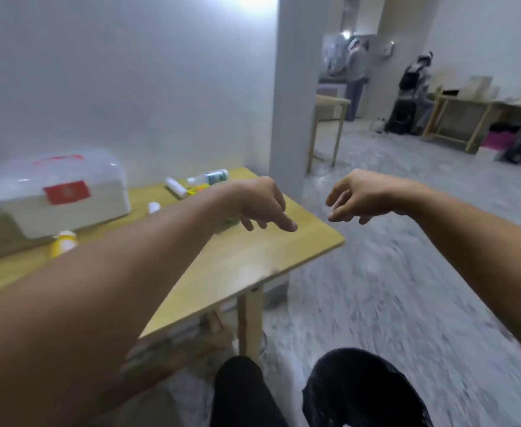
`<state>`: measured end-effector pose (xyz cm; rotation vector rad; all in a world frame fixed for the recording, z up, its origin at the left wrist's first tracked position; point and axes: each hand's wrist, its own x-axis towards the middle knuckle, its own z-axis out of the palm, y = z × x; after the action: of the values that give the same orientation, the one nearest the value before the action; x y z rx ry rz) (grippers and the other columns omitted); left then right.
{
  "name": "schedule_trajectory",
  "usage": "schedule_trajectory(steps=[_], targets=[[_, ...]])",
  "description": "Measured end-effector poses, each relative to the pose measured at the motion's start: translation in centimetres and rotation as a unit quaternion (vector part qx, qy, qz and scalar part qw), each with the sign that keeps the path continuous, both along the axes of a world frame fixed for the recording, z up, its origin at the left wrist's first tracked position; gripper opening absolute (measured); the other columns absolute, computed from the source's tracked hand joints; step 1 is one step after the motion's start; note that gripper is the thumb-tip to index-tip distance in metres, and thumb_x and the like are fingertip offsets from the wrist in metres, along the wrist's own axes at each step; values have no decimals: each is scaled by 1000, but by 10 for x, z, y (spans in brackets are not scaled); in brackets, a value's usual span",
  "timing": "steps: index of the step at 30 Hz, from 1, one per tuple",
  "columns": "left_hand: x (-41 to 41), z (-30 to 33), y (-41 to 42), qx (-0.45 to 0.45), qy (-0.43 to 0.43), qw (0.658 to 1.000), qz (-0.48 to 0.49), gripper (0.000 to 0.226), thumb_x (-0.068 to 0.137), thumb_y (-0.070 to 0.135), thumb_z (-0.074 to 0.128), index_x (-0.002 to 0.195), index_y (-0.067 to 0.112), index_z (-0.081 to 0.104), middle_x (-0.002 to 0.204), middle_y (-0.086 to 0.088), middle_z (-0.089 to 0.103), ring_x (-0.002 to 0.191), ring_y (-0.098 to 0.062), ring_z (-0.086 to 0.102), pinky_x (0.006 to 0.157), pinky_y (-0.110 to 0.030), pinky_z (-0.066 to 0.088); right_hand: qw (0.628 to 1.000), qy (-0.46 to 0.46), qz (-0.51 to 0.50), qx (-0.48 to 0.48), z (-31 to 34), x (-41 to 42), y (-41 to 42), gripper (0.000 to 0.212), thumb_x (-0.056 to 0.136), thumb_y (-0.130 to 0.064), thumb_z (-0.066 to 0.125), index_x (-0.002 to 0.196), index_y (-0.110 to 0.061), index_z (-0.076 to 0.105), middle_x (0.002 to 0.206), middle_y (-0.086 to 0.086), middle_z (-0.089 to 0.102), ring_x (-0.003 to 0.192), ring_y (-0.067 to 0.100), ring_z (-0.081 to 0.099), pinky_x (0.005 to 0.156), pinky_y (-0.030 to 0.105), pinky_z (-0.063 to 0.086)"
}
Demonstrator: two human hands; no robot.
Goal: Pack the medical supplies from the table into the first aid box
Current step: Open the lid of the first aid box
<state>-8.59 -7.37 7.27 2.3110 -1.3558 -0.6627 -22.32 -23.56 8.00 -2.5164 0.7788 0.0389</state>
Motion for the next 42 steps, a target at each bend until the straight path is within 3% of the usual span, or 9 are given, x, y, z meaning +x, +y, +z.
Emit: schedule_trajectory(steps=[3, 6, 10, 15, 17, 20, 30, 36, 42], targets=[[42, 14, 47, -7, -39, 997, 64, 36, 73, 36, 80, 96, 12, 65, 103, -10, 68, 84, -21, 62, 85, -40, 56, 998, -26, 52, -24, 17, 50, 37, 33, 81, -20, 76, 110, -10, 66, 102, 12, 73, 92, 22, 70, 75, 38, 60], [75, 26, 93, -9, -36, 992, 122, 50, 76, 33, 79, 116, 6, 67, 115, -14, 69, 87, -22, 59, 81, -40, 55, 992, -56, 103, -46, 24, 102, 77, 23, 79, -19, 77, 100, -15, 69, 96, 14, 75, 85, 27, 72, 69, 37, 60], [114, 33, 152, -30, -55, 978, 198, 49, 78, 33, 78, 118, 9, 66, 120, -12, 68, 102, -25, 64, 92, -41, 54, 981, -76, 162, -71, 25, 164, 123, 22, 74, -22, 80, 94, -19, 71, 92, 12, 76, 83, 31, 73, 71, 42, 62], [167, 25, 216, -57, -115, 948, 293, 36, 77, 28, 77, 109, 16, 71, 105, -6, 69, 101, -25, 64, 92, -34, 50, 953, -136, 234, -135, 11, 228, 180, 29, 76, -21, 76, 104, -15, 73, 102, 4, 74, 94, 21, 69, 86, 28, 53], [185, 20, 233, -84, -126, 930, 336, 37, 79, 22, 73, 115, 16, 68, 114, -5, 65, 110, -24, 59, 96, -32, 46, 939, -163, 263, -149, 1, 250, 197, 31, 79, -21, 73, 109, -13, 71, 109, 4, 73, 100, 20, 67, 82, 23, 47], [208, 10, 251, -113, -143, 906, 382, 47, 85, 15, 67, 130, 11, 59, 139, -9, 56, 129, -25, 52, 106, -33, 39, 918, -200, 292, -180, -17, 281, 215, 34, 84, -25, 70, 116, -15, 67, 120, 7, 69, 109, 24, 62, 88, 31, 48], [255, -18, 256, -152, -160, 885, 410, 62, 89, 34, 63, 143, 12, 43, 152, -8, 40, 140, -27, 37, 111, -36, 31, 818, -314, 375, -304, -64, 346, 229, 38, 84, -27, 68, 120, -16, 64, 140, 8, 55, 139, 30, 40, 113, 44, 29], [272, -29, 246, -155, -149, 882, 419, 71, 89, 48, 58, 148, 15, 34, 160, -5, 25, 145, -28, 29, 114, -41, 28, 793, -321, 395, -333, -84, 358, 215, 49, 81, -22, 72, 125, -11, 56, 146, 17, 47, 138, 39, 38, 112, 60, 29], [280, -42, 245, -164, -103, 875, 444, 81, 88, 55, 54, 153, 19, 22, 164, 0, 10, 150, -25, 17, 117, -41, 23, 749, -358, 384, -405, -105, 371, 207, 54, 77, -18, 76, 125, -12, 52, 143, 21, 50, 132, 41, 46, 106, 60, 37]])
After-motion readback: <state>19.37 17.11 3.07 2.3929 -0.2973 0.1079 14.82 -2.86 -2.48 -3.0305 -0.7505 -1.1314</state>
